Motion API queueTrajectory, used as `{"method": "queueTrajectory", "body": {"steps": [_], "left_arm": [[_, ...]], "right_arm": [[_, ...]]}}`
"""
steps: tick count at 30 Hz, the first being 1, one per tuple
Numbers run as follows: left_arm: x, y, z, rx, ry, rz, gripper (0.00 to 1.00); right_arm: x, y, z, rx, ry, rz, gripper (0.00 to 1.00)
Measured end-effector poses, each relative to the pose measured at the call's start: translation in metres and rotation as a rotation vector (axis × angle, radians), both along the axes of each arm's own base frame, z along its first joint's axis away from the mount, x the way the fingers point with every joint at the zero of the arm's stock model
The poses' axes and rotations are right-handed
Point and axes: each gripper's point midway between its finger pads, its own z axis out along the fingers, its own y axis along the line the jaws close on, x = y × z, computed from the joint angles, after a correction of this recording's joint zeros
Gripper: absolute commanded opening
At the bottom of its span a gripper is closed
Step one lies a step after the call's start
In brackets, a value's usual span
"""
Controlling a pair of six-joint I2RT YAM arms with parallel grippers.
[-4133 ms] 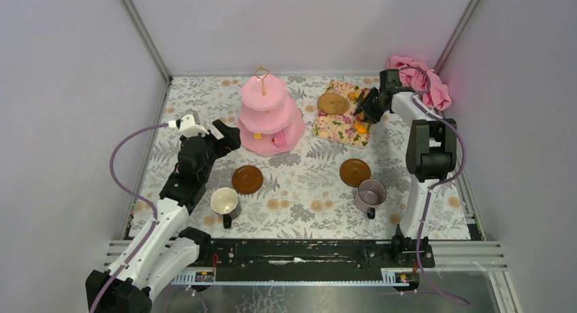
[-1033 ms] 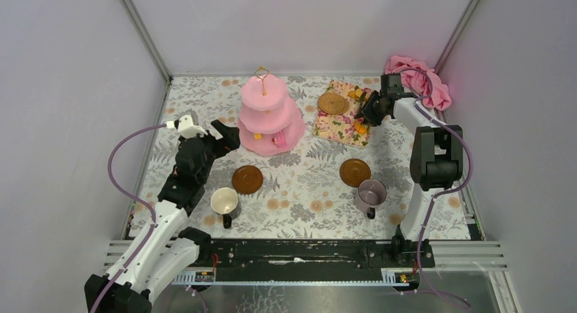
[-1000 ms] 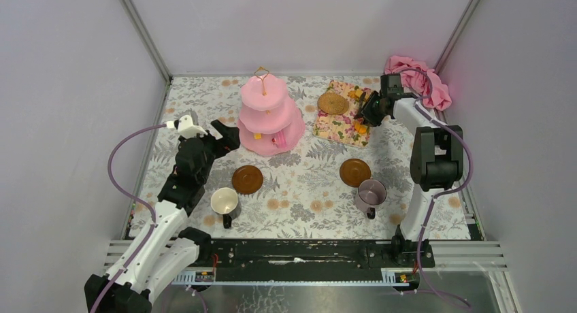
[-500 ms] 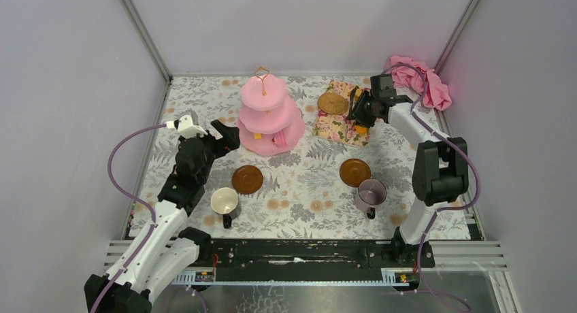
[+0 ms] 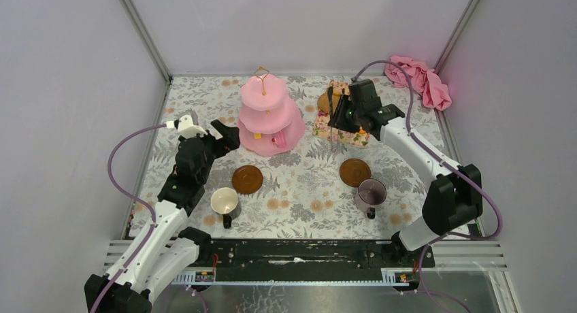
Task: Serve the afternoon tea
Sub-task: Pick up the desert from the tray, then place the desert on the desert table.
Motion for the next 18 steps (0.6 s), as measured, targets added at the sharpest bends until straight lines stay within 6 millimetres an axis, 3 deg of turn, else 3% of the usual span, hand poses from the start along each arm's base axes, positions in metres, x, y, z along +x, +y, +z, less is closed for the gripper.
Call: {"method": "queueTrajectory", "body": {"steps": [7, 18], "left_arm": [[0.000, 0.000, 0.000, 0.000, 0.000, 0.000, 1.00], [0.000, 0.000, 0.000, 0.000, 0.000, 0.000, 1.00]], "right_arm": [[-0.031, 0.042, 0.004, -0.040, -0.023, 0.110, 0.05], [-0.070, 0.084, -0.004, -0.121, -0.023, 0.227, 0.04]]}}
